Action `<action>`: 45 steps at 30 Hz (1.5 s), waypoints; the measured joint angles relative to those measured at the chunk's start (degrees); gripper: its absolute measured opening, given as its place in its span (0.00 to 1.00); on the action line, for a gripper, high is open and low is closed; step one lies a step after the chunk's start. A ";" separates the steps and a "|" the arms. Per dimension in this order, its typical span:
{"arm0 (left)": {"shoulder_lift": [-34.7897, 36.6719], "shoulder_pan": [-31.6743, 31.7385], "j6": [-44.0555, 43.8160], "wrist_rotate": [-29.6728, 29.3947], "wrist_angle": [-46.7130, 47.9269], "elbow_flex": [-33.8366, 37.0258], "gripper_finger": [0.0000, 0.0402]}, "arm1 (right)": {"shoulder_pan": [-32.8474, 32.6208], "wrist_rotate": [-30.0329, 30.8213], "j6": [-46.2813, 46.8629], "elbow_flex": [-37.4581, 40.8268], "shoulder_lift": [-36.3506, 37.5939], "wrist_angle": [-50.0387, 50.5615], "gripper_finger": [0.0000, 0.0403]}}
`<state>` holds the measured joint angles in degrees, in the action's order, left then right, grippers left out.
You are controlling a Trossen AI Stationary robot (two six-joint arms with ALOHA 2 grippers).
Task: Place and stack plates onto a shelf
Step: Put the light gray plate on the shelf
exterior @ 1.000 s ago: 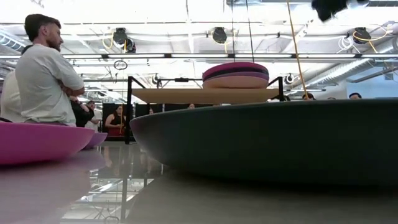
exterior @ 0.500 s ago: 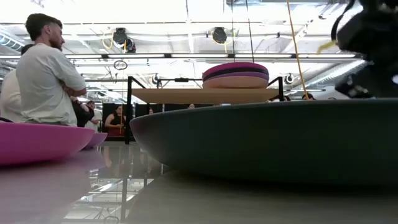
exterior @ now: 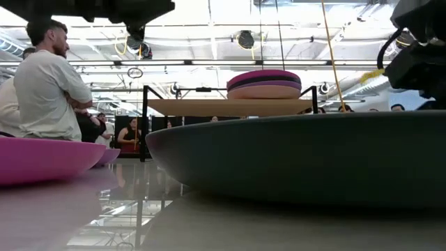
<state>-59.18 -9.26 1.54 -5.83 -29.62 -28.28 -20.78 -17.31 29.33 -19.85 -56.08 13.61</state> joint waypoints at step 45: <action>-0.07 0.00 -1.41 -0.10 -3.80 1.24 0.25 | -7.57 5.45 2.64 -0.05 -5.11 -6.97 0.01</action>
<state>-59.24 -9.26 0.13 -5.93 -33.42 -27.05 -28.34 -11.86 31.97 -19.90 -61.19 6.65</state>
